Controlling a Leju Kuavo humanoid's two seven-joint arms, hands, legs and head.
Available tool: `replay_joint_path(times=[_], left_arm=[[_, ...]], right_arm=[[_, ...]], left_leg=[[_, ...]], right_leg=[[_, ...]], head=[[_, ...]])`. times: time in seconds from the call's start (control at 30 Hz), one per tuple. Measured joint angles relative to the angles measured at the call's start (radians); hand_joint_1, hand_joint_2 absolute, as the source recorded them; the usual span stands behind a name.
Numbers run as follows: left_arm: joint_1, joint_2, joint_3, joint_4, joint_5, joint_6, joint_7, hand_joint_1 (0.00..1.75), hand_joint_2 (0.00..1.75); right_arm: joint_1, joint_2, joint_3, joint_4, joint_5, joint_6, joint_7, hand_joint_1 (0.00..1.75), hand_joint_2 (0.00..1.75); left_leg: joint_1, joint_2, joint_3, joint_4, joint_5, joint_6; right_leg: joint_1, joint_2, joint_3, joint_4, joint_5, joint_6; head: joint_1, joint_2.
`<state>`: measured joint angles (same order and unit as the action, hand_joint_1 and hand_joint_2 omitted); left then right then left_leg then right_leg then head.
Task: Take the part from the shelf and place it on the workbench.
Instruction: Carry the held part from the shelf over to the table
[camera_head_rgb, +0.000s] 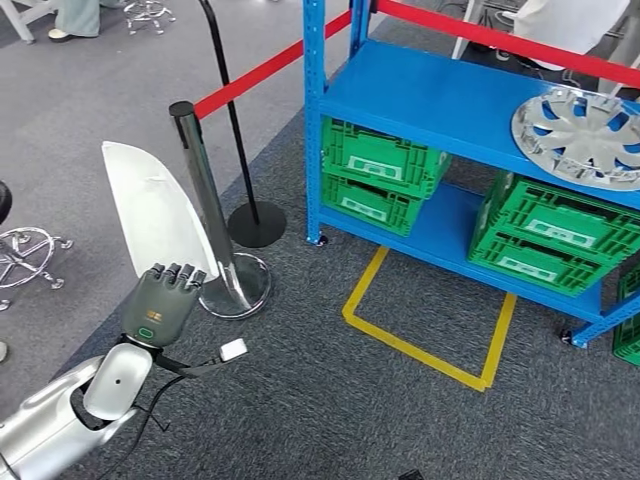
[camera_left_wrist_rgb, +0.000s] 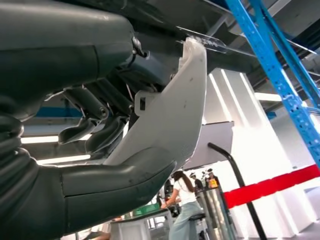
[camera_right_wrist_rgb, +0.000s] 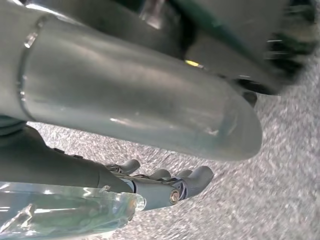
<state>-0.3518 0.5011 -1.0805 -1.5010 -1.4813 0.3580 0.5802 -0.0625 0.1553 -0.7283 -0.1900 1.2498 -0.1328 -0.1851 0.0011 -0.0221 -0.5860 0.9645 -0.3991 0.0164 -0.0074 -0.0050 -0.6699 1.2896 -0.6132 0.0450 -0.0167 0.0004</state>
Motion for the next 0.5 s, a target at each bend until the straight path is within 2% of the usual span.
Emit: replay_joint_path(times=[0.03, 0.07, 0.1, 0.17, 0.2, 0.23, 0.3, 0.33, 0.37, 0.4, 0.43, 0.47, 0.5], left_arm=[[0.003, 0.002, -0.001, 0.0, 0.0, 0.0, 0.004, 1.75, 1.75], [0.006, 0.006, -0.002, 0.0, 0.0, 0.0, 0.007, 1.75, 1.75], [0.01, 0.011, -0.001, 0.0, 0.0, 0.001, 0.01, 1.75, 1.75], [0.022, 0.021, 0.009, 0.0, 0.0, 0.009, 0.006, 1.75, 1.75], [0.031, 0.026, 0.019, 0.0, 0.0, 0.014, -0.001, 1.75, 1.75], [0.043, 0.029, 0.03, -0.002, 0.0, 0.019, -0.012, 1.75, 1.75], [0.074, 0.035, 0.06, -0.006, 0.0, 0.029, -0.049, 1.75, 1.75], [0.093, 0.036, 0.079, -0.008, 0.0, 0.034, -0.072, 1.75, 1.75], [0.108, 0.037, 0.099, -0.011, 0.0, 0.038, -0.094, 1.75, 1.75], [0.12, 0.036, 0.119, -0.013, 0.0, 0.041, -0.113, 1.75, 1.75], [0.128, 0.034, 0.137, -0.015, 0.0, 0.043, -0.123, 1.75, 1.75], [0.133, 0.031, 0.152, -0.017, 0.0, 0.043, -0.131, 1.75, 1.75], [0.14, 0.029, 0.164, -0.018, 0.0, 0.043, -0.136, 1.75, 1.75]], right_arm=[[0.001, 0.0, 0.001, 0.0, 0.001, 0.0, 0.0, 0.0, 0.0], [0.002, 0.0, 0.001, 0.0, 0.003, 0.0, 0.0, 0.0, 0.0], [0.002, 0.0, 0.001, 0.0, 0.004, 0.0, 0.0, 0.0, 0.0], [0.002, 0.0, 0.002, 0.0, 0.007, 0.0, 0.0, 0.0, 0.0], [0.003, 0.0, 0.002, 0.0, 0.008, 0.0, -0.001, 0.0, 0.0], [0.003, 0.0, 0.002, 0.0, 0.009, 0.0, -0.001, 0.0, 0.0], [0.004, 0.0, 0.002, 0.0, 0.012, 0.0, -0.002, 0.0, 0.0], [0.003, 0.001, 0.003, 0.0, 0.014, 0.0, -0.002, 0.0, 0.0], [0.003, 0.002, 0.003, 0.0, 0.015, 0.0, -0.003, 0.0, 0.0], [0.003, 0.003, 0.004, 0.0, 0.017, 0.0, -0.003, 0.0, 0.0], [0.004, 0.003, 0.006, 0.0, 0.019, 0.0, -0.004, 0.0, 0.0], [0.006, 0.003, 0.007, 0.0, 0.02, 0.0, -0.004, 0.0, 0.0], [0.008, 0.003, 0.009, 0.0, 0.021, 0.0, -0.003, 0.0, 0.0]], left_leg=[[-0.003, -0.015, -0.002, 0.0, 0.002, 0.002], [-0.006, -0.03, -0.002, 0.001, 0.004, 0.002], [-0.008, -0.044, -0.002, 0.001, 0.005, 0.002], [-0.01, -0.07, -0.005, 0.004, 0.008, -0.002], [-0.01, -0.081, -0.01, 0.006, 0.011, -0.006], [-0.007, -0.093, -0.016, 0.008, 0.015, -0.012], [-0.002, -0.111, -0.027, 0.008, 0.022, -0.025], [-0.002, -0.1, -0.032, 0.014, 0.017, -0.031], [-0.003, -0.076, -0.044, 0.035, 0.001, -0.037], [-0.003, -0.045, -0.065, 0.079, -0.027, -0.043], [-0.003, -0.015, -0.095, 0.144, -0.063, -0.051], [0.001, 0.001, -0.128, 0.217, -0.097, -0.057], [0.005, 0.007, -0.155, 0.276, -0.119, -0.063]], right_leg=[[0.002, 0.003, -0.01, 0.016, 0.006, -0.004], [0.005, 0.007, 0.002, -0.012, 0.031, -0.01], [0.006, 0.017, 0.03, -0.074, 0.068, -0.017], [0.004, 0.072, 0.097, -0.216, 0.124, -0.03], [0.003, 0.095, 0.118, -0.26, 0.136, -0.032], [0.003, 0.108, 0.128, -0.279, 0.136, -0.032], [0.005, 0.091, 0.13, -0.285, 0.141, -0.035], [0.003, 0.079, 0.131, -0.288, 0.144, -0.039], [0.001, 0.065, 0.132, -0.292, 0.148, -0.043], [-0.001, 0.049, 0.133, -0.296, 0.151, -0.046], [-0.001, 0.033, 0.133, -0.297, 0.151, -0.047], [-0.001, 0.016, 0.132, -0.297, 0.151, -0.048], [-0.002, -0.001, 0.131, -0.297, 0.151, -0.047]], head=[[0.0, 0.0], [0.0, 0.0], [0.0, 0.0], [-0.001, 0.0], [-0.001, 0.0], [-0.002, 0.0], [-0.001, 0.0], [-0.002, 0.0], [-0.006, 0.0], [-0.01, 0.0], [-0.013, 0.0], [-0.016, 0.0], [-0.015, 0.0]])
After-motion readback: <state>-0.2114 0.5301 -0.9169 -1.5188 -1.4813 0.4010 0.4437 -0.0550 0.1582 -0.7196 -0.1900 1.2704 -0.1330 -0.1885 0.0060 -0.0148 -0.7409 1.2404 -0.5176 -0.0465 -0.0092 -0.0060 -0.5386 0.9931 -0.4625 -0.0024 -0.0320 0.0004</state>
